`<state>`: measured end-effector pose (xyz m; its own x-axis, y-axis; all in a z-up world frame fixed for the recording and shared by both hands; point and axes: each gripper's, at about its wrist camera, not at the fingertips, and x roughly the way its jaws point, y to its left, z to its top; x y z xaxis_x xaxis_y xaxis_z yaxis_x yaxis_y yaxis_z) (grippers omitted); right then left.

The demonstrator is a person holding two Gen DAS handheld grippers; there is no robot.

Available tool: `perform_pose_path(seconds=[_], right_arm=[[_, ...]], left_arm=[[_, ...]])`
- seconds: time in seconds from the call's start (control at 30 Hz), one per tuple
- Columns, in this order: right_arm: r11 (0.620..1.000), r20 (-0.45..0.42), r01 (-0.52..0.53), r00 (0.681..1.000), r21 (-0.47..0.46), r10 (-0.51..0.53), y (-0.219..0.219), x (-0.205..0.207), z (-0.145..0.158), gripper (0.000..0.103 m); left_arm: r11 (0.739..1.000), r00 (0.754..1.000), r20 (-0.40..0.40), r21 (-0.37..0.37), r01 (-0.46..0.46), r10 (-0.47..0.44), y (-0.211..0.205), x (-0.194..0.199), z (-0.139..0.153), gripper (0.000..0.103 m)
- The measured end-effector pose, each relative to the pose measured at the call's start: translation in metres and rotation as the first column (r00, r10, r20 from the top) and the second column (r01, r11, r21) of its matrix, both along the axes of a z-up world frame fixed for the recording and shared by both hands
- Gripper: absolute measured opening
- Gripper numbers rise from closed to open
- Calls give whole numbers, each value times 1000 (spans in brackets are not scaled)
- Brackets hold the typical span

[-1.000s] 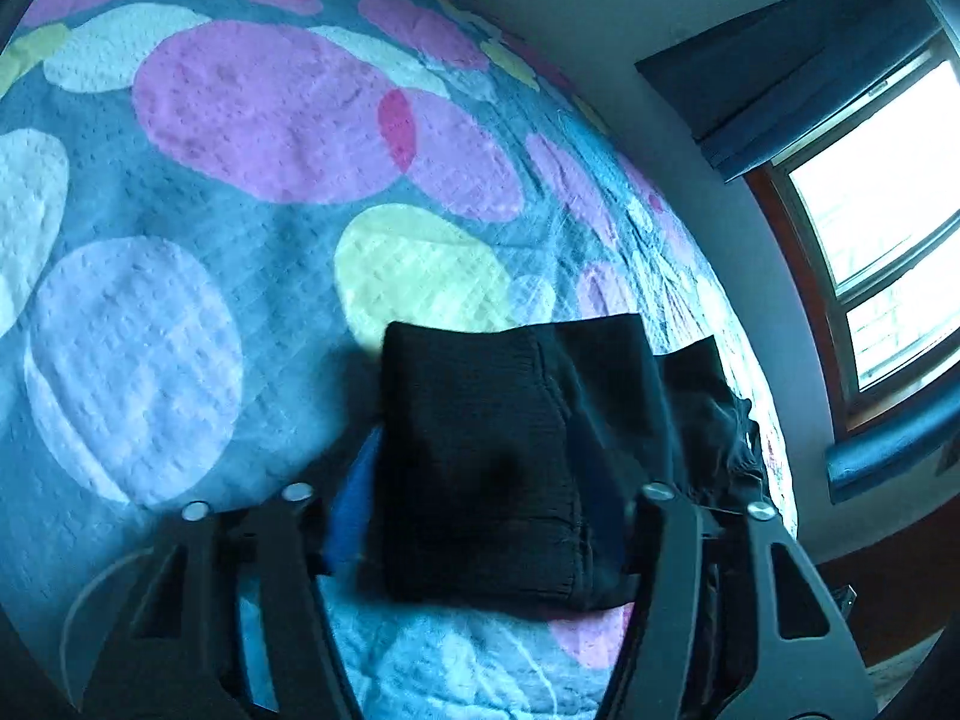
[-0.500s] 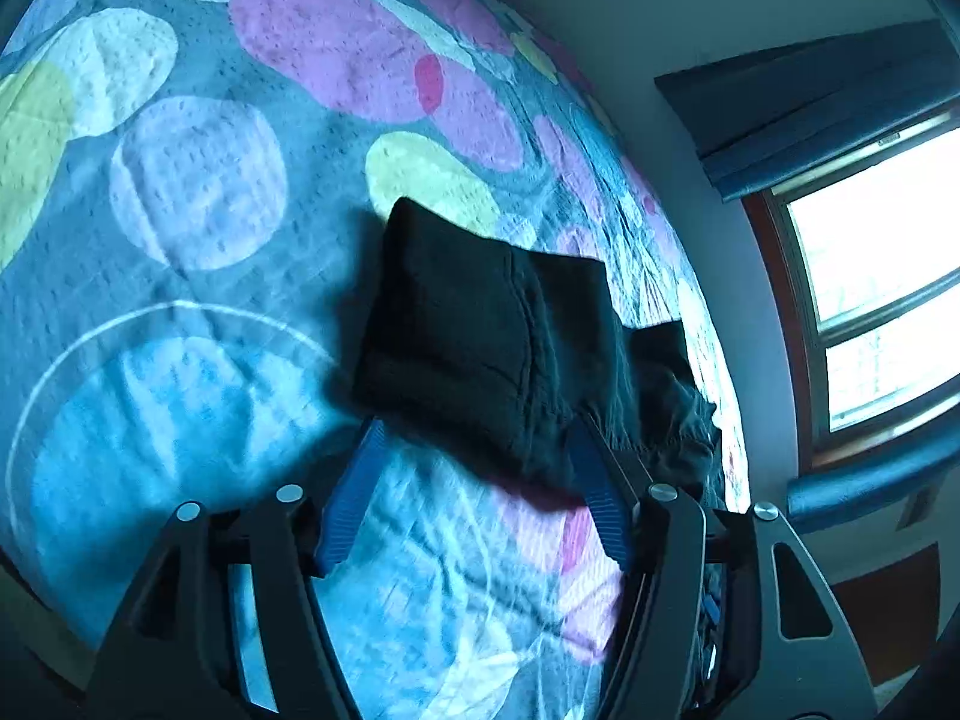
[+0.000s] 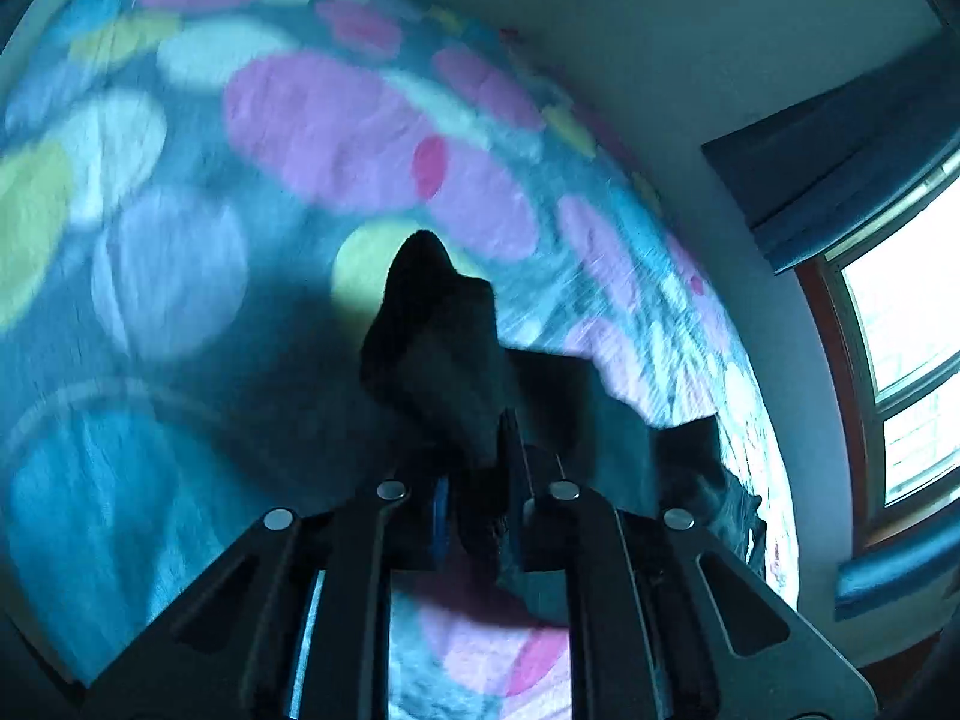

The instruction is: Fold small clothes

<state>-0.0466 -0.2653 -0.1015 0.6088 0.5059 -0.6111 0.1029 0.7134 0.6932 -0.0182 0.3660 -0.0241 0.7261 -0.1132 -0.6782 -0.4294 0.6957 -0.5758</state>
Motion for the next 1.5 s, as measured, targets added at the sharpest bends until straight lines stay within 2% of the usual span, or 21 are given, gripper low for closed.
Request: perform_pose_path(seconds=[0.07, 0.17, 0.27, 0.37, 0.47, 0.57, 0.63, 0.7, 0.77, 0.87, 0.9, 0.97, 1.03, 1.07, 1.1, 1.13, 1.2, 1.27, 1.33, 1.43, 1.5], right_arm=[[1000, -1, -2, 1000, -1, 2, 0, 0, 0, 59], [1000, 1, -7, 1000, -3, 7, 1, 0, 1, 59], [1000, 3, -11, 1000, -3, 11, 1, 1, 2, 59], [1000, 2, -12, 1000, 6, 12, 1, 1, 1, 59], [1000, 4, -15, 1000, 16, 15, 0, 1, 2, 59], [1000, 14, -18, 1000, 20, 18, -2, -2, 4, 59], [1000, 19, -13, 1000, 25, 13, -5, -3, 5, 59], [1000, 19, -2, 1000, 31, 1, -11, -4, 5, 59], [999, 12, 11, 1000, 46, -12, -18, -5, 1, 59], [995, -8, 34, 999, 94, -33, -28, -6, -8, 59], [994, -13, 37, 999, 107, -36, -31, -6, -10, 59], [993, -14, 39, 999, 115, -38, -33, -6, -11, 59], [993, -12, 38, 999, 112, -37, -33, -7, -10, 59], [993, -11, 36, 999, 108, -35, -32, -7, -9, 60], [994, -12, 33, 999, 107, -32, -32, -7, -10, 60], [994, -13, 31, 999, 108, -30, -32, -7, -10, 60], [994, -12, 29, 1000, 107, -28, -31, -7, -9, 61], [994, -15, 24, 1000, 106, -23, -31, -8, -6, 61], [994, -9, 34, 999, 106, -33, -32, -7, 0, 61], [993, 27, 66, 997, 100, -69, -41, -13, 17, 61], [992, 51, 87, 994, 89, -92, -48, -11, 29, 65]], left_arm=[[995, 999, 50, 99, -19, 14, -6, 8, 38, 12], [983, 992, 124, 180, -29, 6, -18, 20, 87, 12], [969, 981, 185, 247, 14, -61, -55, 34, 133, 12], [940, 958, 217, 321, 113, -189, -118, 54, 167, 12], [900, 916, 227, 367, 236, -332, -193, 71, 189, 12], [842, 852, 231, 408, 353, -470, -276, 80, 199, 12], [789, 796, 229, 439, 430, -561, -336, 82, 195, 12], [744, 750, 211, 447, 497, -627, -386, 79, 176, 12], [708, 716, 176, 427, 563, -676, -425, 80, 151, 12], [630, 663, 82, 413, 657, -744, -482, 79, 96, 12], [582, 632, 22, 416, 698, -774, -503, 80, 72, 12], [506, 588, -76, 428, 749, -806, -531, 77, 36, 13], [470, 564, -118, 429, 771, -817, -537, 74, 18, 17], [467, 561, -119, 428, 773, -819, -537, 70, 17, 20], [463, 553, -109, 429, 776, -826, -533, 65, 18, 27], [463, 549, -91, 435, 772, -831, -527, 60, 24, 40], [472, 550, -43, 458, 753, -834, -509, 47, 40, 57], [482, 547, 7, 484, 731, -837, -491, 34, 57, 64], [497, 567, 25, 515, 698, -823, -458, 24, 66, 65], [523, 604, 2, 501, 689, -797, -405, 20, 51, 66], [538, 647, -49, 511, 670, -760, -370, 18, 32, 66]])
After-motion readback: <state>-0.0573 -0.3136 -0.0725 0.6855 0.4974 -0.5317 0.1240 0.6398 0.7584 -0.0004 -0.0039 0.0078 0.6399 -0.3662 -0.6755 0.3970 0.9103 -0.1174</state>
